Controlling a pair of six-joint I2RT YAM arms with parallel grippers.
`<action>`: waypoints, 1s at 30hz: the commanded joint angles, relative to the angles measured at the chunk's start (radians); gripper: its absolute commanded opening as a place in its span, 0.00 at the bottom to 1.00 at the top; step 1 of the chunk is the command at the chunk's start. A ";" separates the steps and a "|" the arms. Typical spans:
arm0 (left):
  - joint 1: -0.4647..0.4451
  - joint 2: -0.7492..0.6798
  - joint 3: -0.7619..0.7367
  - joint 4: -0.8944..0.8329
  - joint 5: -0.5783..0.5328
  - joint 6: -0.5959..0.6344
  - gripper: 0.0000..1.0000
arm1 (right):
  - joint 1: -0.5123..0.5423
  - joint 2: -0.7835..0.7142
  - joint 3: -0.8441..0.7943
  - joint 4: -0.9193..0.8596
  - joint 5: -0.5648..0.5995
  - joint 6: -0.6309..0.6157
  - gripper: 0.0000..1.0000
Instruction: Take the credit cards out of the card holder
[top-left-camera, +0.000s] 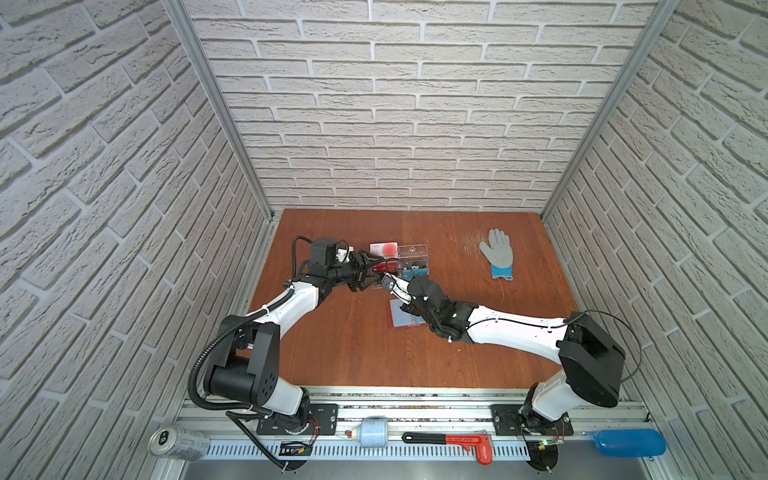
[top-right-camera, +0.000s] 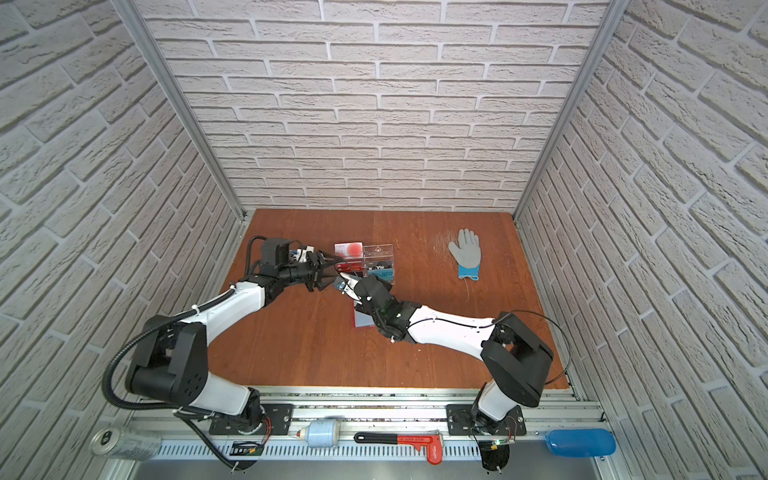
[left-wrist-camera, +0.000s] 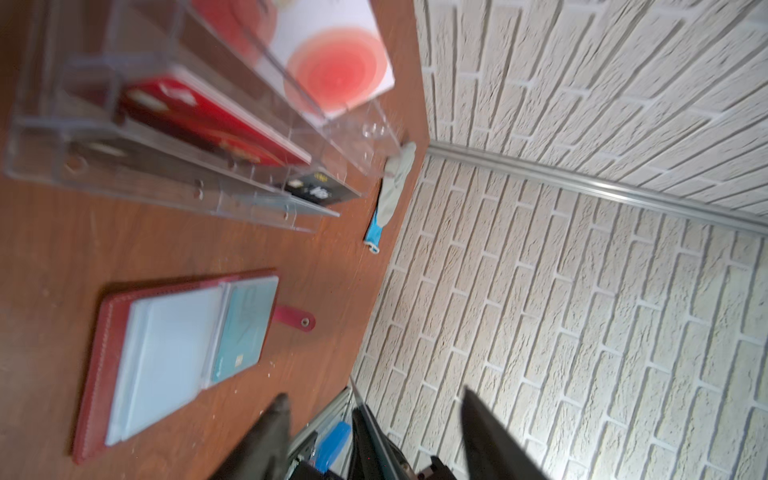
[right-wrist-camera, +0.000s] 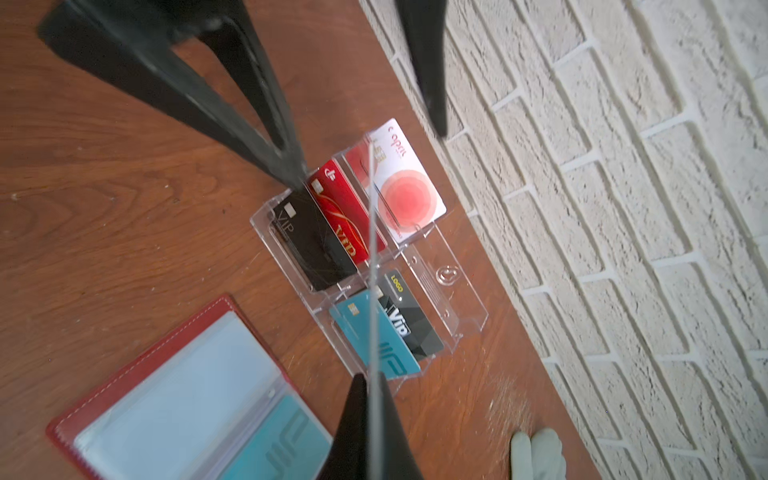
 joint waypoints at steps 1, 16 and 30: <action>0.044 -0.079 -0.033 0.057 -0.053 0.017 0.86 | -0.029 -0.052 0.096 -0.261 -0.042 0.100 0.06; -0.186 -0.477 -0.224 -0.140 -0.593 0.347 0.98 | -0.186 0.086 0.649 -0.936 -0.207 -0.050 0.06; -0.550 -0.466 -0.354 0.056 -0.996 0.612 0.98 | -0.312 0.438 0.998 -1.294 -0.234 -0.342 0.06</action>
